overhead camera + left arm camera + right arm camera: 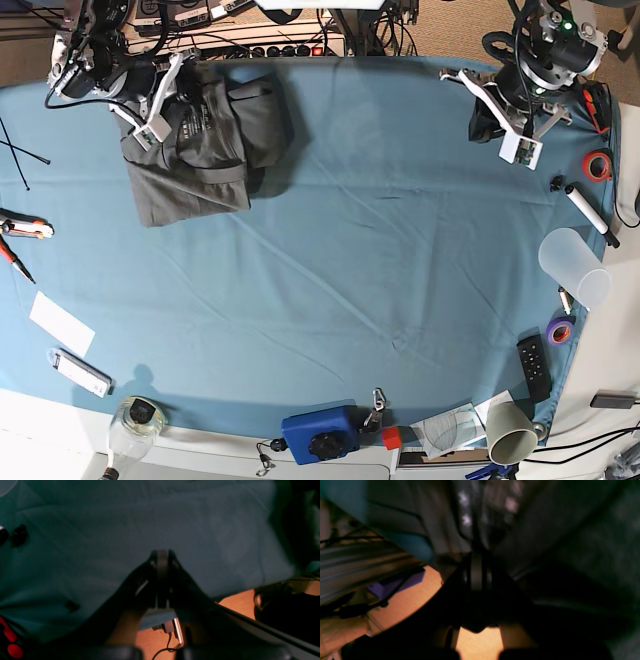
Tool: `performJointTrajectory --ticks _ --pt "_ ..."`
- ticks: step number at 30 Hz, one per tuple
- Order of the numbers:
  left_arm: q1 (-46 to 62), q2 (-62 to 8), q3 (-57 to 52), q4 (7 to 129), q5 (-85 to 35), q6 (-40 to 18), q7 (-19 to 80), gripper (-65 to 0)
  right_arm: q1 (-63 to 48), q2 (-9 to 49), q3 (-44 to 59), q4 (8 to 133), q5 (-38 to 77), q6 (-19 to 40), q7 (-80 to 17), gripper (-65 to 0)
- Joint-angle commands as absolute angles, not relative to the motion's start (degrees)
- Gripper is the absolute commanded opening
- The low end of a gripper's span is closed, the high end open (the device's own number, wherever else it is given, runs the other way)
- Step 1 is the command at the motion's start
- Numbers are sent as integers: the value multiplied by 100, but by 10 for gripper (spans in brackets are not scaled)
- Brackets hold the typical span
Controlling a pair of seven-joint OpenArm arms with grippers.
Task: Fold the T-shirt properly
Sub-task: 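Press and adjust the folded stack with the right gripper, then release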
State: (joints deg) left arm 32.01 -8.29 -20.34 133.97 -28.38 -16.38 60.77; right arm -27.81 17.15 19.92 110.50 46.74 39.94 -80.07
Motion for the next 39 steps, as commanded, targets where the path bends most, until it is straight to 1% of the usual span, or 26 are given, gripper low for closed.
performJointTrajectory --ticks 1,5,9,10,12,13,15,17,21,25,30,32,35,39 --pt "3221 -858 -2045 13500 -2902 -1660 5951 -650 -2779 1796 2032 11139 4759 4000 -8000 -637" --pt "3223 -860 -2045 13500 -2902 -1660 5955 -650 -2738 1798 2032 11306 5787 4000 -8000 -637" --pt "3225 -858 -2045 13500 -2926 -1660 5957 -650 -2519 1796 2093 11828 6753 4000 -8000 -637" --pt "3223 -858 -2045 13500 -2923 -1660 5957 -650 -2438 1793 2161 11974 6764 4000 -8000 -637" --pt "3223 -858 -2045 13500 -2923 -1660 5957 -650 -2287 1793 2388 12173 6436 4000 -8000 -637" --pt "3225 -860 -2045 13500 -2921 -1660 5959 -650 -2204 1793 2526 12189 6163 4000 -8000 -637" --pt "3225 -860 -2045 13500 -2921 -1660 5981 -650 -2075 1793 2762 12143 5752 4000 -7686 -637" --pt "3223 -860 -2045 13500 -2923 -1660 5999 -650 -1992 1796 2910 12040 5699 4000 -7649 -637" --pt "3223 -858 -2045 13500 -2923 -1660 5996 -650 -1979 1796 2930 11419 5699 4000 -7561 -637" --pt "3225 -860 -2045 13500 -2923 -1660 5999 -650 -1688 1793 2930 10328 5693 4000 -7264 -637" --pt "3225 -860 -2045 13500 -2923 -1662 5999 -650 -991 1796 2773 8532 5437 4000 -7605 -637" --pt "3223 -860 -2045 13500 -2923 -1662 5996 -650 -845 1796 2576 8031 5450 4000 -7767 -637" --pt "3225 -858 -2045 13500 -2921 -1660 5994 -650 -845 1796 2233 7905 5594 4000 -7929 -637" --pt "3225 -858 -2045 13500 -2919 -1660 5996 -650 -864 1793 1942 8189 5885 4000 -8000 -637"
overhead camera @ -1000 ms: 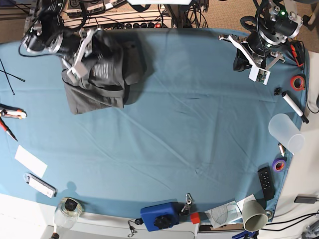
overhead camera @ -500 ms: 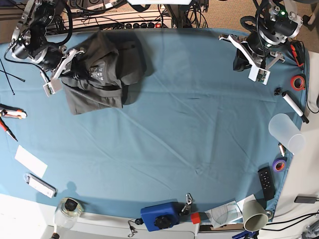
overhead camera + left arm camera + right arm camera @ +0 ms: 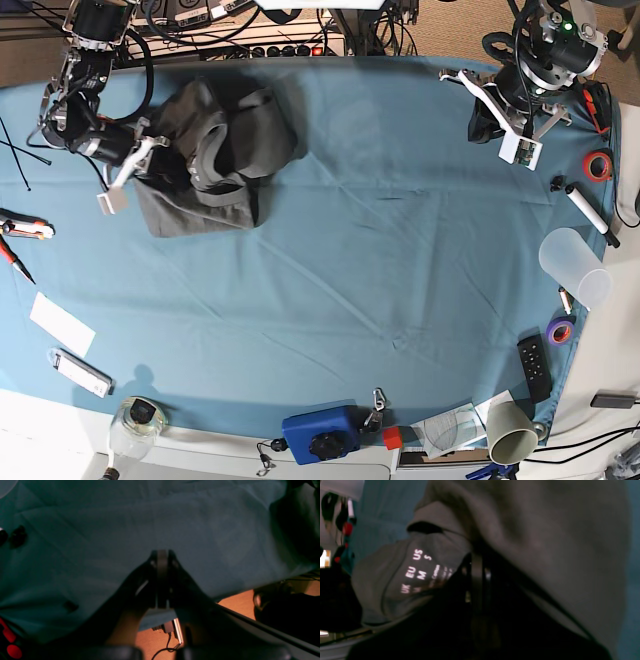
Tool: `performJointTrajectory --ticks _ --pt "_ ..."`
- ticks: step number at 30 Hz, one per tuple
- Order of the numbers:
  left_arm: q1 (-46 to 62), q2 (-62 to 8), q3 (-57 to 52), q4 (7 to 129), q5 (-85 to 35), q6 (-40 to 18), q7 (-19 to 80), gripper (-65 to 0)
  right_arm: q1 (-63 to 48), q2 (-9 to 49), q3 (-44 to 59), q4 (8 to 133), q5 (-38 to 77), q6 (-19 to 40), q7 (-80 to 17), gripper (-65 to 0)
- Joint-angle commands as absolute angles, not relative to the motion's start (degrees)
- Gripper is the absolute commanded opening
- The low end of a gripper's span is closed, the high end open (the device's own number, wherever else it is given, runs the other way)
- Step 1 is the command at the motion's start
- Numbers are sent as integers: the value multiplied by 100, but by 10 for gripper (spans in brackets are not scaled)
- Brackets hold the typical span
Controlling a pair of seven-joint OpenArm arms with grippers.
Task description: Fold the T-shirt properly
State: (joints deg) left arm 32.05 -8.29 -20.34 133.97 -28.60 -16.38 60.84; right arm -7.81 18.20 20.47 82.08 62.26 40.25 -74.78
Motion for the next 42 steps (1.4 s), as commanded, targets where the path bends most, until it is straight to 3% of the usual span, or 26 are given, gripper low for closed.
performJointTrajectory --ticks 1,10,17,25,42 --pt "3225 -858 -2045 13500 -2919 -1660 5999 -650 -880 1793 1944 8309 5996 4000 -8000 -637" --pt "3223 -858 -2045 13500 -2923 -1660 5975 -650 -1164 1793 2521 10294 6657 4000 -8000 -637" --pt "3225 -860 -2045 13500 -2893 -1660 5951 -650 -1361 1796 3962 11378 6646 4000 -8000 -637" --pt "3330 -862 -2045 13500 -2043 -1455 6053 -650 -2617 1789 5382 12044 7306 4000 -8000 -637" --pt "5078 -862 -2045 13500 -1363 -1155 6178 -650 -4882 760 5481 12210 6685 4000 -8000 -637"
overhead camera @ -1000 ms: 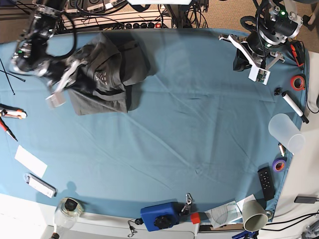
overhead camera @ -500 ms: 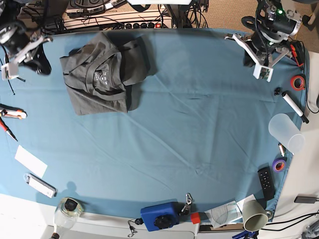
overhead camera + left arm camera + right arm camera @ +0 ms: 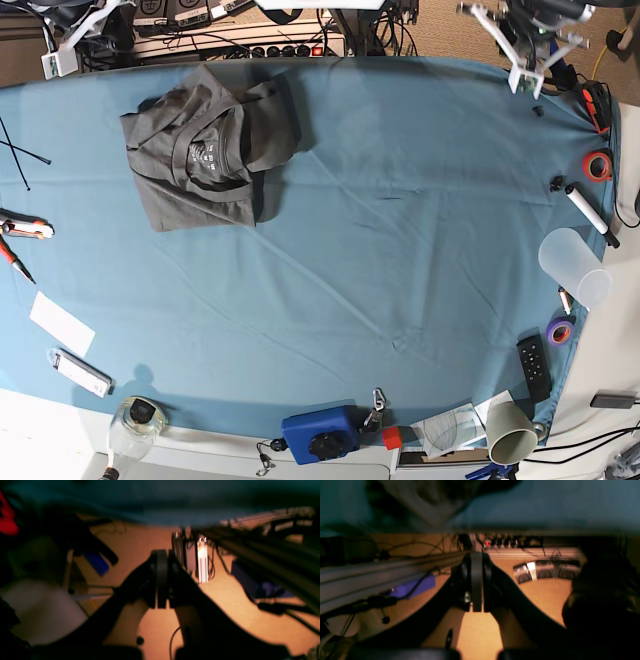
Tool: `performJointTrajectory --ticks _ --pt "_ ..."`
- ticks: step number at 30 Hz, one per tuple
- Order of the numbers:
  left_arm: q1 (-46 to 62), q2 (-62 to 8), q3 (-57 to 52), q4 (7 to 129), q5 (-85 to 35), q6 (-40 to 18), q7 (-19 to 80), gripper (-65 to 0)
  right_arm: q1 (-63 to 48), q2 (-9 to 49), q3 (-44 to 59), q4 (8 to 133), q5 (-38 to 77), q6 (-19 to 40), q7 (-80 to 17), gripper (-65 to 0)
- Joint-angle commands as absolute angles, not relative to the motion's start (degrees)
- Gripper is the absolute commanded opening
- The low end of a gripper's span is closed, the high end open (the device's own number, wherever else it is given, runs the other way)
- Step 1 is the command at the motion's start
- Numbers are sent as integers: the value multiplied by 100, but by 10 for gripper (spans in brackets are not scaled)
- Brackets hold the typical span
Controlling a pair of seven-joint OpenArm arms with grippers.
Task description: Fold the T-shirt properly
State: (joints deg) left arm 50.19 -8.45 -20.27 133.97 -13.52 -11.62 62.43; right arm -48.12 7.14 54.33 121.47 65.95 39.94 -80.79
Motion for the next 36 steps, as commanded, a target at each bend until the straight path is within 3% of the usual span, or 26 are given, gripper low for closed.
performJointTrajectory --ticks 1,8,15,19,28,36 --pt "5196 -862 -2045 13480 -1363 -1138 6093 -650 -4930 757 5481 12186 6595 4000 -8000 -637" --pt "5428 -860 -2045 12543 -1367 -1164 5988 -650 -5019 781 5137 11074 6423 4000 -8000 -637" --pt "5293 -858 -2045 11000 -1365 -1188 5500 -650 -4998 1494 3474 9201 5089 4000 -8000 -637" --pt "4733 -858 -2045 9692 -1361 -1190 5260 -650 -4519 1765 2571 8189 3972 4000 -7391 -637" --pt "3081 -860 -2045 6058 -672 -1210 4021 -650 -2947 1778 1162 5793 2272 4000 -5706 -637" --pt "2381 -854 -2045 4189 -250 -1205 1507 -650 -1938 1778 -222 4397 580 4000 -3586 -637"
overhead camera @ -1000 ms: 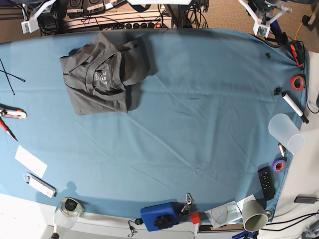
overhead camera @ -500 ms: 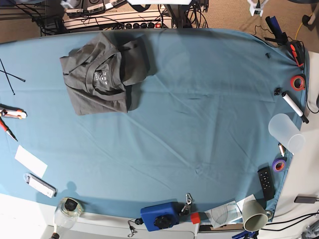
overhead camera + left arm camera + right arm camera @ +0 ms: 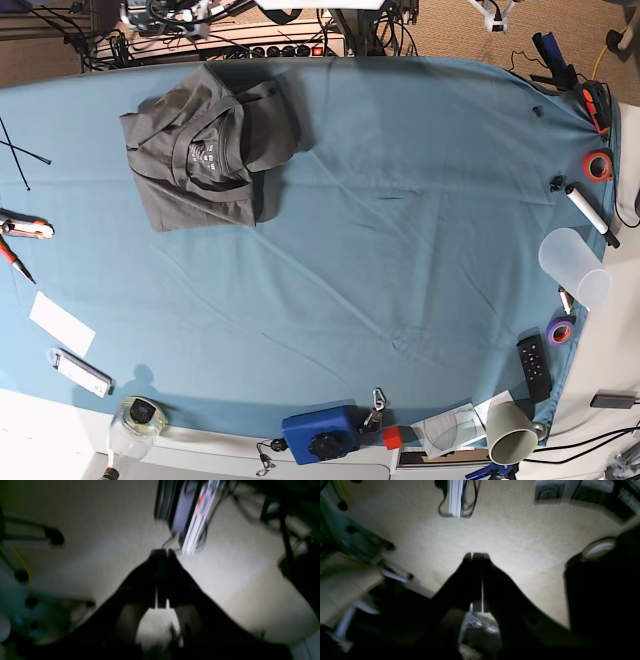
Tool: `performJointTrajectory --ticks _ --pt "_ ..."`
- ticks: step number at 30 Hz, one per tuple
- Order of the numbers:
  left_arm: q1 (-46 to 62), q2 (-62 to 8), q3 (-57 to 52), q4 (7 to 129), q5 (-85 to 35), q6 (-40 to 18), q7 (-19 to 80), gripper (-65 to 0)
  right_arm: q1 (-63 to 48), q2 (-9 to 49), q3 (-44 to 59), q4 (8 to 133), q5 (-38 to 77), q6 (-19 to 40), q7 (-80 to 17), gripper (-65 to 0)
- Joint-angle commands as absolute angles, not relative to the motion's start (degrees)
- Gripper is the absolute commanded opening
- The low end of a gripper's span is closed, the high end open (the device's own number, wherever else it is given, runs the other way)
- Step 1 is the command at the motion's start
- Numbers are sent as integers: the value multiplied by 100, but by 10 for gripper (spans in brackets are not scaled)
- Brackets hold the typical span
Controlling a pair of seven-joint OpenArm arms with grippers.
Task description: Fold the T-shirt properly
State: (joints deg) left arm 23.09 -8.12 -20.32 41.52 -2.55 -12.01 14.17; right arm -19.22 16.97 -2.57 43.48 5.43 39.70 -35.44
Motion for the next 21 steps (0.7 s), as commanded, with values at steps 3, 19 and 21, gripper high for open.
performJointTrajectory --ticks 3,19,21 --pt "2364 -825 -2045 3815 51 -1186 152 -650 -1614 1776 -661 4121 -5 4000 -2740 -637" --pt "2108 -137 -2045 3634 285 -939 -952 -650 -1334 1778 -1356 3739 -259 2204 -906 -637" --pt "2073 -93 -2045 3634 283 -937 -954 -650 -1334 1776 -1356 3739 -257 2204 -902 -637"
